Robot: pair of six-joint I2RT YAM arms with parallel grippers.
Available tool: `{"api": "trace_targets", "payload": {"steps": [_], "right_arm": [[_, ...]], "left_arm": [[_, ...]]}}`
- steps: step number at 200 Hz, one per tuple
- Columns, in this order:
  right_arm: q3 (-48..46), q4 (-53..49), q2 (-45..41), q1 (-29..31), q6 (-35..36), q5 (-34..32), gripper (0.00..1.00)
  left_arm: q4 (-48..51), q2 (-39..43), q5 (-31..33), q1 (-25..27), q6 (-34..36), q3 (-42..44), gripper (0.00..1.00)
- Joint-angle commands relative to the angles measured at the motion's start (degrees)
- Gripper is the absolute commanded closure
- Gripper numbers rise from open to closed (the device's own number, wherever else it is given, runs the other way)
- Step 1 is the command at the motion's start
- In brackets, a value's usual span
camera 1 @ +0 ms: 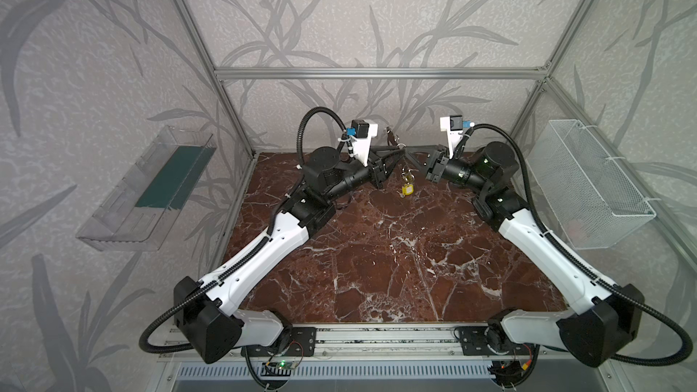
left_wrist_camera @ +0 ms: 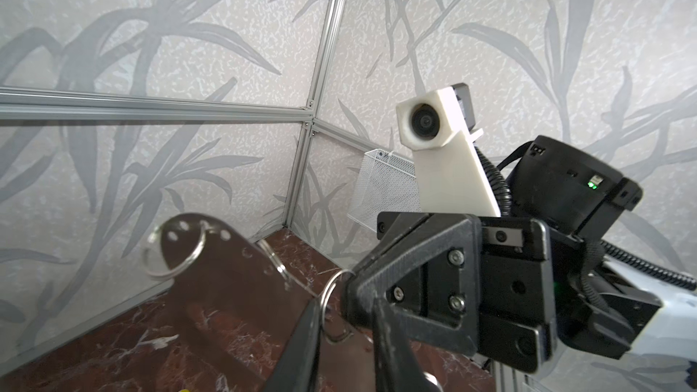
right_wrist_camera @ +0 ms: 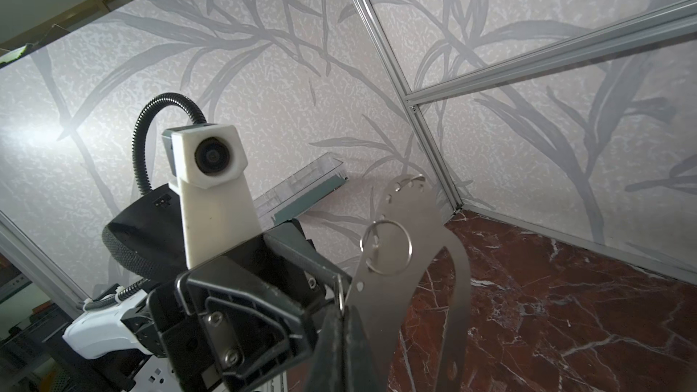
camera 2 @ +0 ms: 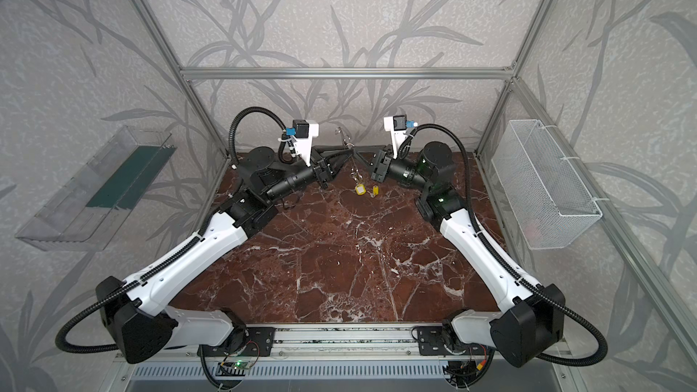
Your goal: Put the keys on the keyring
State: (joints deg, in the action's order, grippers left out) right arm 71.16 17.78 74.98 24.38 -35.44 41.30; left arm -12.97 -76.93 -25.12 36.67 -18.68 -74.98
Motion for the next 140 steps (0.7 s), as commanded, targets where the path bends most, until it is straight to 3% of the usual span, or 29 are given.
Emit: {"api": "trace_targets", "payload": {"steps": [1, 54, 96, 140], "right_arm": [[3.14, -8.68, -2.37, 0.11, 8.64, -0.59, 1.0], [7.88, -27.36, -2.48, 0.22, 24.35, -1.1, 1.0], [13.86, -41.04, -1.66, 2.58, 36.95, -5.46, 1.0], [15.62, -44.99, -1.05, 3.69, 40.7, -4.5, 1.0]], "left_arm": [[4.17, 2.25, -0.35, -0.41, 1.99, -2.03, 0.68], [18.37, 3.45, -5.44, -3.12, 5.75, -6.38, 0.7], [27.16, 2.8, -9.15, -4.8, 8.68, -9.29, 0.77], [30.1, 1.39, -14.37, -5.04, 9.78, -10.51, 0.78]]}}
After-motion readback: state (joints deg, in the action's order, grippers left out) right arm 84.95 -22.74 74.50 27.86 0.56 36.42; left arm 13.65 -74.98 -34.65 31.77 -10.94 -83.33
